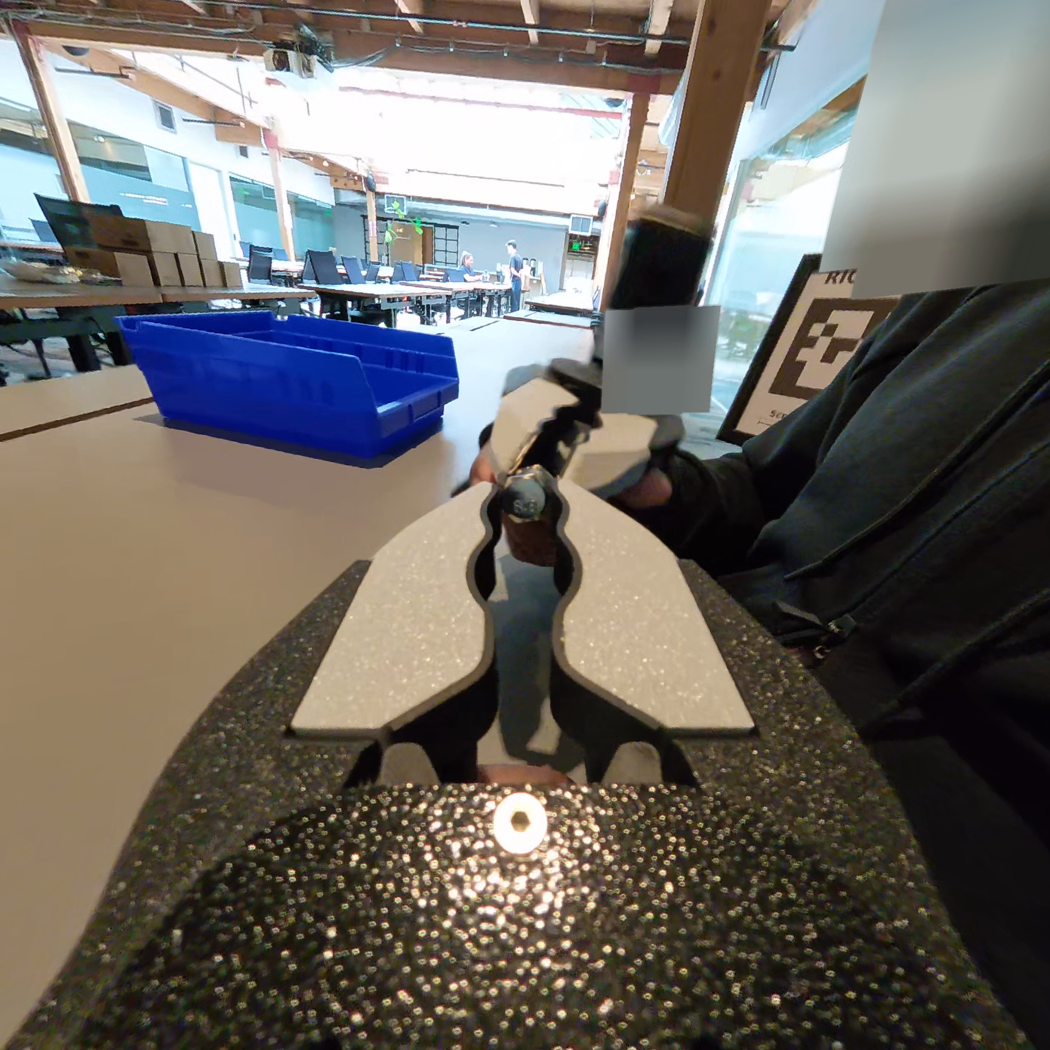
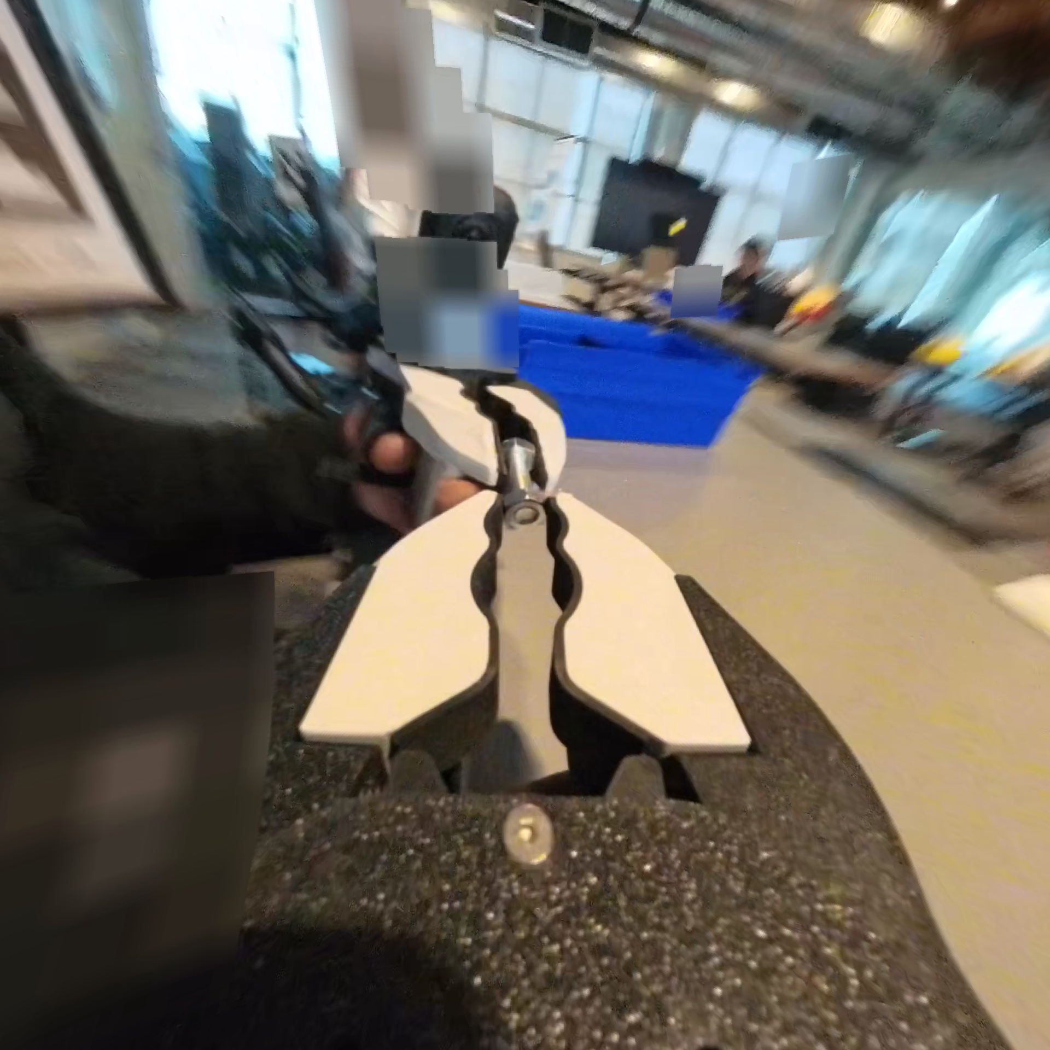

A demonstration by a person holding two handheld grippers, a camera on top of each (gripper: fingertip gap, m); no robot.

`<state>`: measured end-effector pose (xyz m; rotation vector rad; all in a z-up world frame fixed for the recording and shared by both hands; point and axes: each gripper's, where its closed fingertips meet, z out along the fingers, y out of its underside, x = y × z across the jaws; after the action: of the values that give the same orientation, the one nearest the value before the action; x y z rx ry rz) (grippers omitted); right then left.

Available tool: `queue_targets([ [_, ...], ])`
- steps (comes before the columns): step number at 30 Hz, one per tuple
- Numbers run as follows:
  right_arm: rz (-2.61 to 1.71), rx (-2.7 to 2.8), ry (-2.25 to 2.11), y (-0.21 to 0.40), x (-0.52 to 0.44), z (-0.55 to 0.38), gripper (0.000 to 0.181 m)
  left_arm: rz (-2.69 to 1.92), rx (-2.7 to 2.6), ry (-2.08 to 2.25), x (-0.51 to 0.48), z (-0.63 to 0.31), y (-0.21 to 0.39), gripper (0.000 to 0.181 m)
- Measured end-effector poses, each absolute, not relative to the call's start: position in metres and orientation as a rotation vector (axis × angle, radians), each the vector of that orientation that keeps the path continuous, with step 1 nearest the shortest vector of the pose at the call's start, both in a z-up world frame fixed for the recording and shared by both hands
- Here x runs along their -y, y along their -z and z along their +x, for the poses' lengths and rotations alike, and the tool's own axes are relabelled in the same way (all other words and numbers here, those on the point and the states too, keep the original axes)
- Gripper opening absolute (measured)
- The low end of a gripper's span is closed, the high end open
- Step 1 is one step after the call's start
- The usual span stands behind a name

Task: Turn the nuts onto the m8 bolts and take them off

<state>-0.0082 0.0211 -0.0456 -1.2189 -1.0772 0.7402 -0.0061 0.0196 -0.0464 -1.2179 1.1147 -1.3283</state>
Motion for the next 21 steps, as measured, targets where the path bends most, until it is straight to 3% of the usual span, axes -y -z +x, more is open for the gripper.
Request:
queue_targets([
  [3, -1.432, 0.921, -1.322, 0.047, -0.019, -0.005, 0.014, -1.202, -1.131, 1.268, -0.02, -0.003, 0.048, 0.014],
  [5, -1.441, 0.842, -1.4, 0.043, -0.026, -0.002, 0.018, -1.203, -1.079, 1.268, -0.026, -0.003, 0.044, 0.015],
  [13, -1.023, 1.122, -0.308, 0.039, -0.032, 0.001, 0.031, -1.217, -1.018, 1.374, -0.03, -0.008, 0.04, 0.015],
  [15, -0.992, 1.139, -0.218, 0.043, -0.033, -0.002, 0.03, -1.227, -1.038, 1.384, -0.027, -0.006, 0.042, 0.015],
  [17, -0.962, 1.142, -0.149, 0.043, -0.034, -0.003, 0.017, -1.246, -1.042, 1.388, -0.027, -0.004, 0.043, 0.015],
  [21, -1.024, 1.129, -0.266, 0.043, -0.032, -0.004, 0.015, -1.251, -1.043, 1.377, -0.027, -0.003, 0.044, 0.015],
])
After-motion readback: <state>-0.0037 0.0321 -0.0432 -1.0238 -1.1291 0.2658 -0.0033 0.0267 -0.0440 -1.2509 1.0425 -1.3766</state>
